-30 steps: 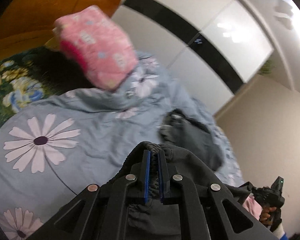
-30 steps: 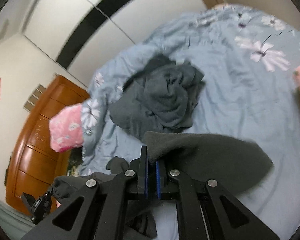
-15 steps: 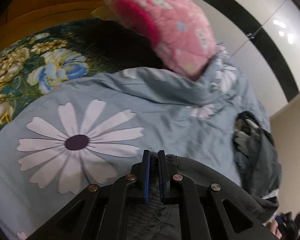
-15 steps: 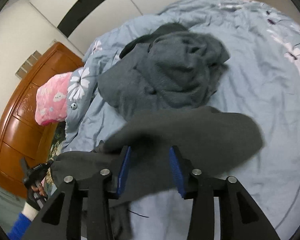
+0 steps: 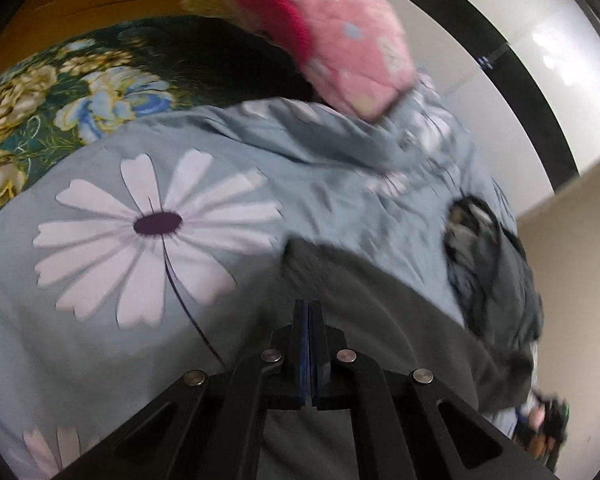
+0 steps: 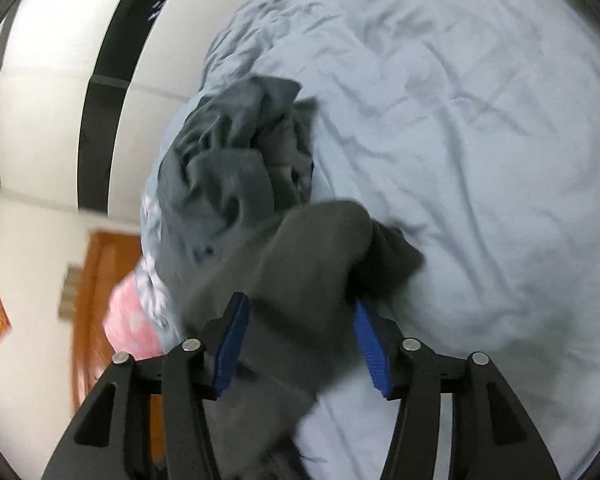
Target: Fold clothes
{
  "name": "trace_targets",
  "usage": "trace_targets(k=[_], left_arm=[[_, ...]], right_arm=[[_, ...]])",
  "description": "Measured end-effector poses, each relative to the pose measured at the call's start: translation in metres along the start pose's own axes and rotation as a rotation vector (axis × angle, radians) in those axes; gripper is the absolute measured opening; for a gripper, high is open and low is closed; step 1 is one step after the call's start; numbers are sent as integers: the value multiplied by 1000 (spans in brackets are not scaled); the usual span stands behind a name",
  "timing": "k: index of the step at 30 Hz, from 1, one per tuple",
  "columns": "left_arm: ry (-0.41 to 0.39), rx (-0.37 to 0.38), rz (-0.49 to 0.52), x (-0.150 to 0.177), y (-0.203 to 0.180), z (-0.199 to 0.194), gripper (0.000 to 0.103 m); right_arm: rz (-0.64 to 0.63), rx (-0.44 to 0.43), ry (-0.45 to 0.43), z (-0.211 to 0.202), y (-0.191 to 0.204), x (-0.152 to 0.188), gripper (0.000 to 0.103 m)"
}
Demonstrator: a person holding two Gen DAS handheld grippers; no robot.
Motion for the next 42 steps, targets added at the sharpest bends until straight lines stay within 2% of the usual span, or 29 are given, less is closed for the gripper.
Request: trace_targets(k=[5,6,7,8,11,13,14,16,17,21,24,25,29,31,32,35,38,42], left_arm=[[76,9,61,58,-8,-6,6],[93,0,64,68,-8,-4,7],[114,-6,65,79,-6,-1,8],[119,-3,60,83,-6,0,9],[132,5,45,97,-7,2,9],[133,12,35,103,-7,1,10],[129,9,37,104,-7,0,14],[121,1,40,106,-7,-2,23],[118,-4,38,106,-5,-3,28],[106,-43,-12,105,7,-5,31],[63,-69,-32,102,18,-18,41],[46,-86,-37,101,23,-22,46],[15,-136,-100,99,51,-32,48],[3,-149,-145,100,65,-35,50],[2,-146,-169,101,71,-35,53],[13,-139,-243,106,91,-31,55],[28,-122,-318,114,106,-24,55],[31,-96,-380,121,116,-18,58]], right_arm=[[124,14,-19,15,-7,-19,56],[128,25,-11,15,-5,-22,48],[132,35,-3,15,-4,-26,26],[126,42,3,14,-1,-30,21],[-82,12,-50,-9,45,-49,16],[-276,-26,-132,-37,85,-58,15],[-377,-39,-183,-52,101,-60,15],[-527,-1,-252,-71,116,-61,15],[-515,29,-226,-67,107,-63,15],[-299,176,-33,-18,24,-64,15],[-234,238,31,2,-13,-53,15],[-221,236,31,2,-18,-50,16],[-227,227,21,-12,-16,-40,23],[-269,252,1,-28,-10,-28,36],[-286,252,7,-34,-6,-17,36],[-341,198,134,-26,10,32,36],[-439,78,367,16,40,107,36],[-480,-38,593,71,73,187,36]])
Point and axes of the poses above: each gripper's, at about its wrist camera, not at the fingertips, and z roughly the way its jaws point, y to its left, x to its underside, the point moved 6 cm from there along z, roughly the way its jaws point, and after that the axes turned 15 degrees about -z, right-handed, at the moved point
